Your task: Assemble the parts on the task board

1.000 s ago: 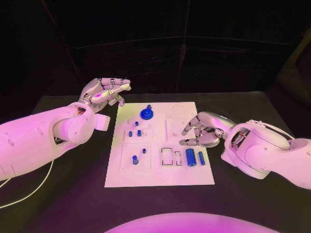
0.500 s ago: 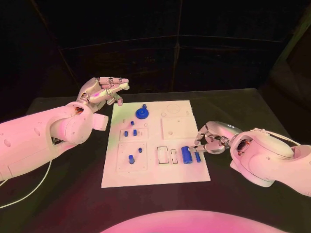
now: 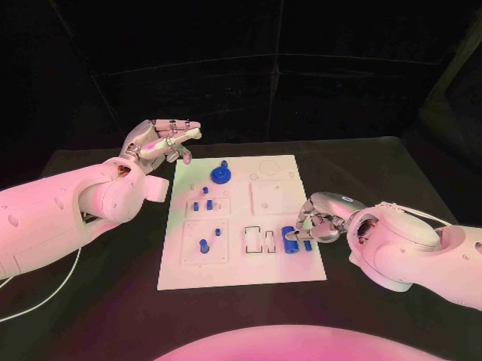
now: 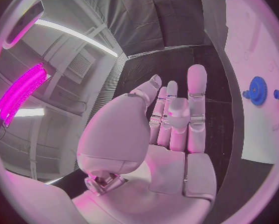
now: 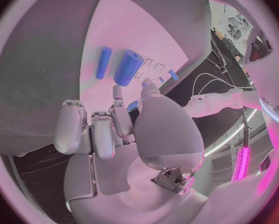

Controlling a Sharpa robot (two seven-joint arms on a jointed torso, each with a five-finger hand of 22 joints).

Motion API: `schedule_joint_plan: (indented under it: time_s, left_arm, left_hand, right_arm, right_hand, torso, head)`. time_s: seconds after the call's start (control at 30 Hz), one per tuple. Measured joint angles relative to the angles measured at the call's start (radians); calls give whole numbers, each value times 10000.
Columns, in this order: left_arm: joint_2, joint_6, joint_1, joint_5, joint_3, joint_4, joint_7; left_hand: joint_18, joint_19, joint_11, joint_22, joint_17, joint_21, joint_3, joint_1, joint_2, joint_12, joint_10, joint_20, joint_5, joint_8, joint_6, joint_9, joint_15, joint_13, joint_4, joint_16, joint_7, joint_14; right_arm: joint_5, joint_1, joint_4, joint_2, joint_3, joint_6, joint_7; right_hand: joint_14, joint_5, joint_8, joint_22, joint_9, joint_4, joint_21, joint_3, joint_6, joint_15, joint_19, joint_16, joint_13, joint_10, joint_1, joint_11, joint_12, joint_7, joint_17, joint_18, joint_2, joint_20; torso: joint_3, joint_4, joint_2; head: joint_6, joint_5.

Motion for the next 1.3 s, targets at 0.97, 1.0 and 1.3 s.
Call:
schedule_joint_plan:
  time_s: [0.97, 1.0, 1.3]
  left_arm:
    - [-15, 41, -2, 0, -20, 9, -12]
    - [-18, 43, -2, 0, -21, 10, -14]
    - [-37, 56, -2, 0, -22, 17, -18]
  left_hand:
    - [0, 0, 0, -18, -14, 0, -40, 0, 0, 0, 1, 0, 0, 43, 0, 0, 0, -2, 41, 0, 0, 0]
    - [0, 0, 1, -19, -14, 0, -40, 0, 0, 0, 1, 0, 0, 43, 0, 0, 0, -2, 41, 0, 0, 0]
    - [1, 0, 0, -18, -14, 0, -40, 0, 0, 0, 1, 0, 0, 43, 0, 0, 0, -2, 41, 0, 0, 0]
  right_arm:
    - [-478, -442, -850, 891, 37, 354, -79]
    - [-493, -450, -839, 891, 34, 329, -81]
    - [-564, -508, -279, 591, -2, -408, -52]
  right_hand:
    - [1, 580, 336, 71, 126, -68, 40, -71, -28, 2, -1, 56, 263, 79, 378, -7, 146, -36, -3, 2, 366, -1]
    - [1, 670, 372, 71, 127, -68, 40, -72, -30, 2, -2, 56, 306, 107, 459, -35, 153, -33, -3, 1, 370, 0]
    - [3, 1388, 612, 186, 242, -83, 92, -113, 165, -70, 34, 117, 413, 237, 757, -94, 329, -195, -4, 2, 595, -37]
  torso:
    - [-20, 8, -8]
    - [-21, 6, -9]
    - [-17, -13, -10]
  head:
    - [-54, 113]
    - [-54, 112]
    - [-47, 119]
